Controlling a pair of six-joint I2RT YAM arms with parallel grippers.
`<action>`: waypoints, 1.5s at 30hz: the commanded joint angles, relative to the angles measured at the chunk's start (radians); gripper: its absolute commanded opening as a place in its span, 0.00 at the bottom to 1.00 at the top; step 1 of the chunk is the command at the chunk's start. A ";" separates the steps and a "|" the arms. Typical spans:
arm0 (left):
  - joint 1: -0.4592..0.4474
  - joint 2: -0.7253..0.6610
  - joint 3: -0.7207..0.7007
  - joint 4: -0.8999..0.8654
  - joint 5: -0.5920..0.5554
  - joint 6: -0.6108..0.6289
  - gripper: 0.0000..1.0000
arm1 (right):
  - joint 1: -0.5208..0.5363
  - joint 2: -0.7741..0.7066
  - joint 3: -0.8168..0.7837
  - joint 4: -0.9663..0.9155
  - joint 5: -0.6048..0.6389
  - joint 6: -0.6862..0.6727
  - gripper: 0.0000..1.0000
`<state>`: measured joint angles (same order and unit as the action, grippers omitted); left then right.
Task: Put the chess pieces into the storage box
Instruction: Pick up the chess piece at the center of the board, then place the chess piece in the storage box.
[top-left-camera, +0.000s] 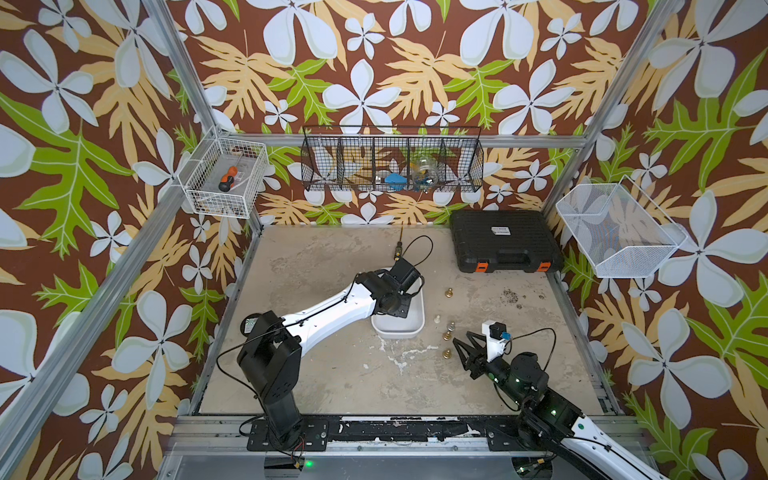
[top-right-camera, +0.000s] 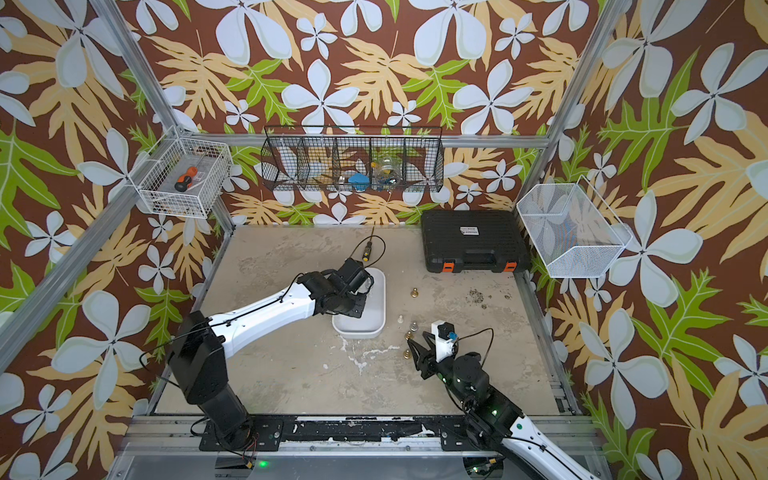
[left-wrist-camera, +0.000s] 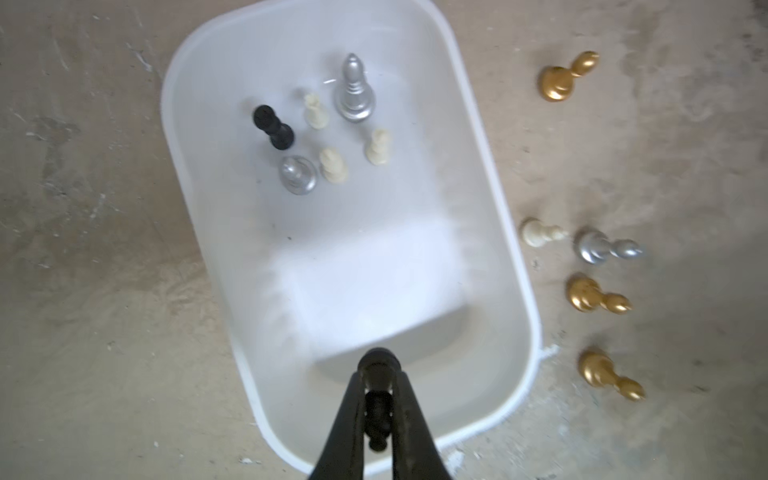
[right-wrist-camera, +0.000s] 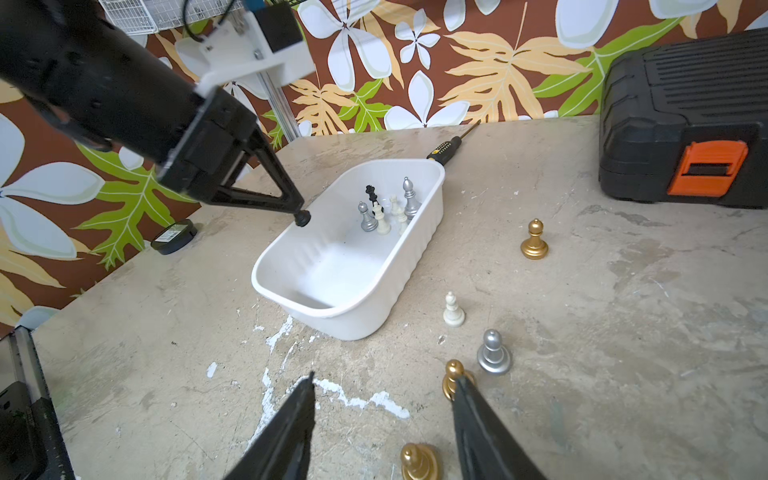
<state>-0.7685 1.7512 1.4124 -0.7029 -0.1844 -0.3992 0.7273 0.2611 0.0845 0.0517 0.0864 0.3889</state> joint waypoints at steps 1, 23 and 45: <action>0.051 0.039 0.023 0.013 -0.013 0.076 0.11 | 0.001 0.000 -0.003 0.010 0.009 -0.004 0.54; 0.109 0.276 0.080 0.098 0.021 0.107 0.11 | 0.001 0.010 -0.005 0.019 -0.002 -0.007 0.54; 0.116 0.311 0.081 0.131 -0.025 0.111 0.11 | 0.001 0.014 -0.005 0.022 -0.003 -0.005 0.54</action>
<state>-0.6563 2.0552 1.4940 -0.5602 -0.1955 -0.2905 0.7273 0.2729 0.0807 0.0521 0.0811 0.3885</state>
